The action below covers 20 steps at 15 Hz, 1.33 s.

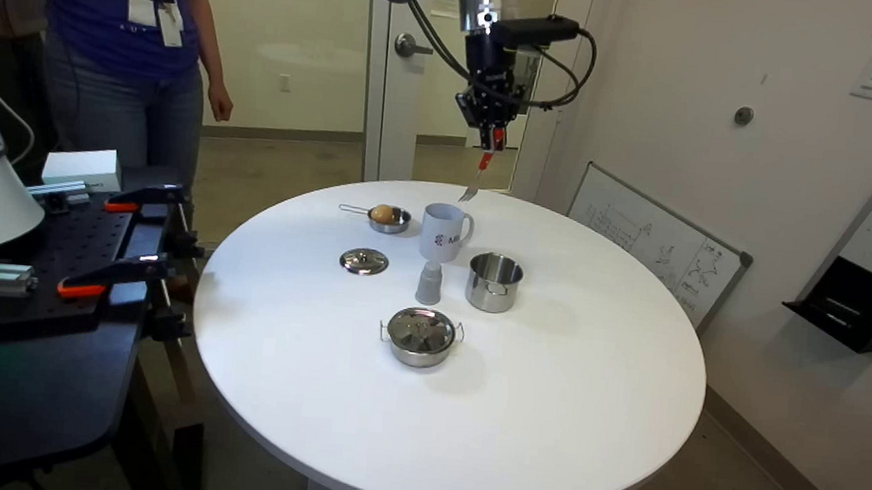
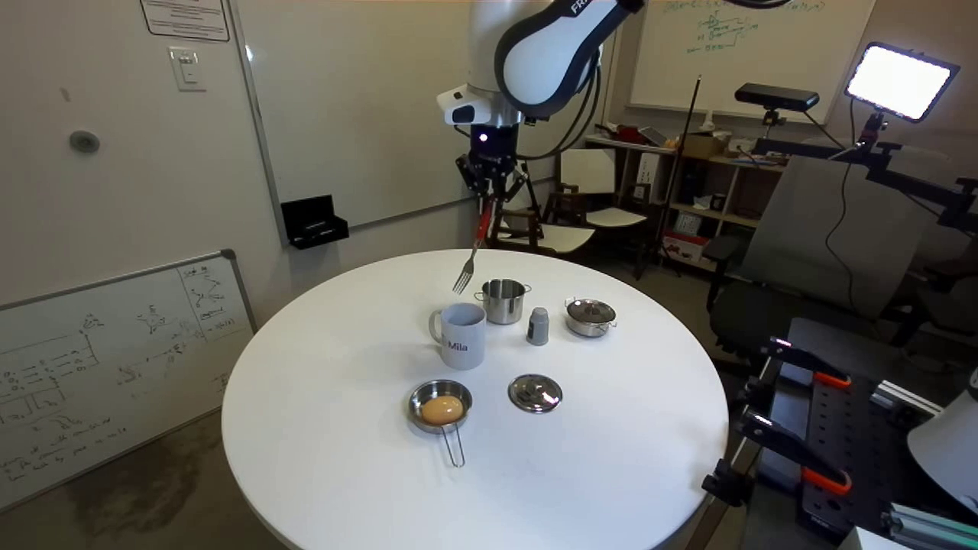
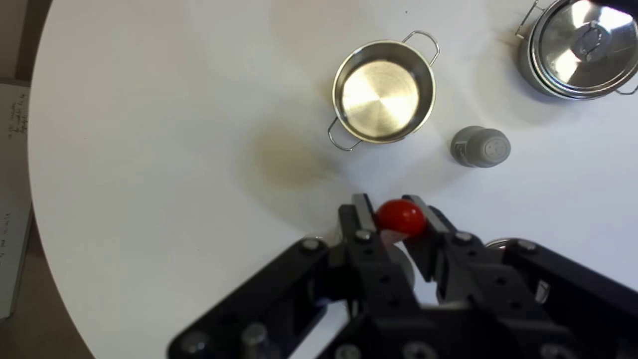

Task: Remove the fork from the mug and put it on the table

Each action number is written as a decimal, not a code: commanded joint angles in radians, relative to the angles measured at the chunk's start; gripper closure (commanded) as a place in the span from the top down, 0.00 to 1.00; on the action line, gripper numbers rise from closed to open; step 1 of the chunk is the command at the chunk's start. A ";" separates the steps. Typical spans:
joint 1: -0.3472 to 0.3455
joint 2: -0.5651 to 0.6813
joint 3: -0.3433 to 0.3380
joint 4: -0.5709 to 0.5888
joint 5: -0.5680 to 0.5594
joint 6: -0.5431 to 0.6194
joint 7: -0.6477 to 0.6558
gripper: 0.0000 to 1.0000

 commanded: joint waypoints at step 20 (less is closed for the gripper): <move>-0.335 -0.155 0.223 -0.586 0.761 0.430 0.011 0.05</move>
